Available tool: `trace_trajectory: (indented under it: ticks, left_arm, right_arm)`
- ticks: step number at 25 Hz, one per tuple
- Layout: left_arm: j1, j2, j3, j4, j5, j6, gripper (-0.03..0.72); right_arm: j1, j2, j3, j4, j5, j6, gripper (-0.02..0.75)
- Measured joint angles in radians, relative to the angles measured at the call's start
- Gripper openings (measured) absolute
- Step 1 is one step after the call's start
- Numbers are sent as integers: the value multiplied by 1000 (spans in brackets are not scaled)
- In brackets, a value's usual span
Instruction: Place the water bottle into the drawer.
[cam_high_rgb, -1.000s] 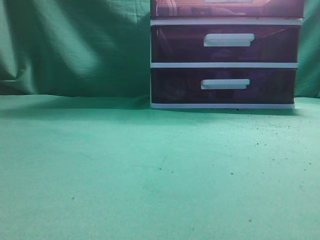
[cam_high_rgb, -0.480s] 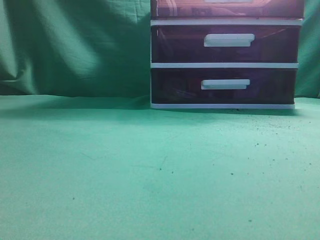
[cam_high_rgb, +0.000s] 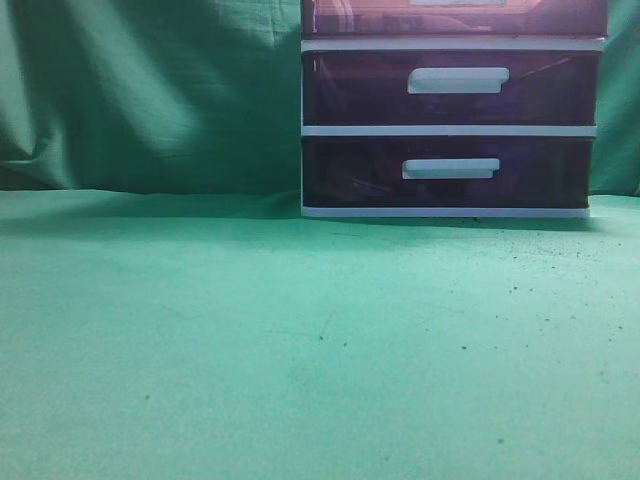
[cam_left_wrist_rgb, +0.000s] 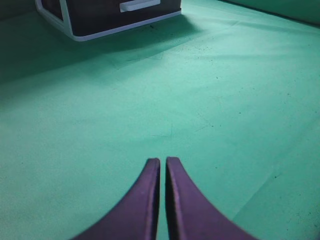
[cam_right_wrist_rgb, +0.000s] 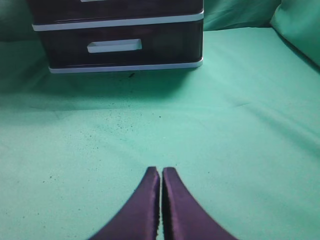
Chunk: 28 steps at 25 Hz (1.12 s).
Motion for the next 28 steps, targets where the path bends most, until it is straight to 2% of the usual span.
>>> trace_trajectory:
  ticks: [18,20,22,25,28]
  left_arm:
    - [13,0,0,0,0,0,0]
    - [72,0,0,20,0,2,0]
    - [175,0,3,37,-5,2,0]
    - [374,0,53,42,-70,2,0]
    - [546,0,111,23,-173,2,0]
  right_arm:
    - [0,0,1,-7,2,0,0]
    - [0,0,1,-7,3,0,0]
    - [0,0,1,-7,3,0,0]
    - [0,0,1,-7,3,0,0]
    - [0,0,1,-7,3,0,0]
